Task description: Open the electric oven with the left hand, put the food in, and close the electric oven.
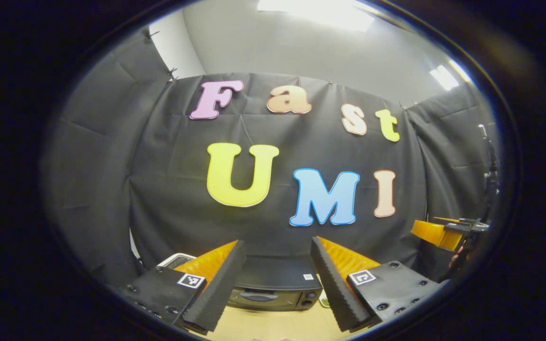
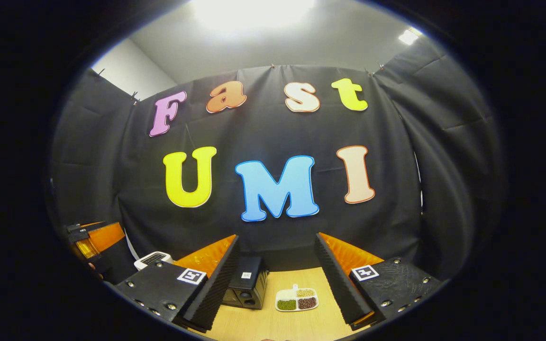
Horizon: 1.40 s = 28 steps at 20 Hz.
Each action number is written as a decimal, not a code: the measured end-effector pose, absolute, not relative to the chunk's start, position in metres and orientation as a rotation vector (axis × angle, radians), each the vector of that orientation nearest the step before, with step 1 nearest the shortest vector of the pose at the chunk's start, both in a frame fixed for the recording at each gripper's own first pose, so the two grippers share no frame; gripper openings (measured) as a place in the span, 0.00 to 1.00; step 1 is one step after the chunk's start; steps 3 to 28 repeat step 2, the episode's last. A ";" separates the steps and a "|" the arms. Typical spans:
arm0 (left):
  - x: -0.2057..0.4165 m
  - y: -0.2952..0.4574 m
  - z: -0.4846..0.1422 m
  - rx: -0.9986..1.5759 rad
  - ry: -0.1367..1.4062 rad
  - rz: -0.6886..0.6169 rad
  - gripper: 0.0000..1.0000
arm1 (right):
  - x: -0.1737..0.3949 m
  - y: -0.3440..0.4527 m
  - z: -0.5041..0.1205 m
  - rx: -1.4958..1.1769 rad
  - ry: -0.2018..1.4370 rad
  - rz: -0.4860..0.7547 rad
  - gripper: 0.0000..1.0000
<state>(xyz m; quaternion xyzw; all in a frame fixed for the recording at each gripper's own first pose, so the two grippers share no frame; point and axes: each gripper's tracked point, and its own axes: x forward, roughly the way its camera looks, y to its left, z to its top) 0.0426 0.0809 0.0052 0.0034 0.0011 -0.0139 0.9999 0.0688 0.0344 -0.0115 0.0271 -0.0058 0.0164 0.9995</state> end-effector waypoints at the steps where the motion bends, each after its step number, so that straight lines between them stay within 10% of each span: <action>1: 0.043 0.083 0.004 0.002 0.006 -0.031 1.00 | 0.068 0.037 -0.011 0.052 -0.012 0.028 0.96; 28: 0.043 0.086 0.003 -0.004 0.008 -0.035 1.00 | 0.067 0.040 -0.011 0.053 -0.013 0.025 0.96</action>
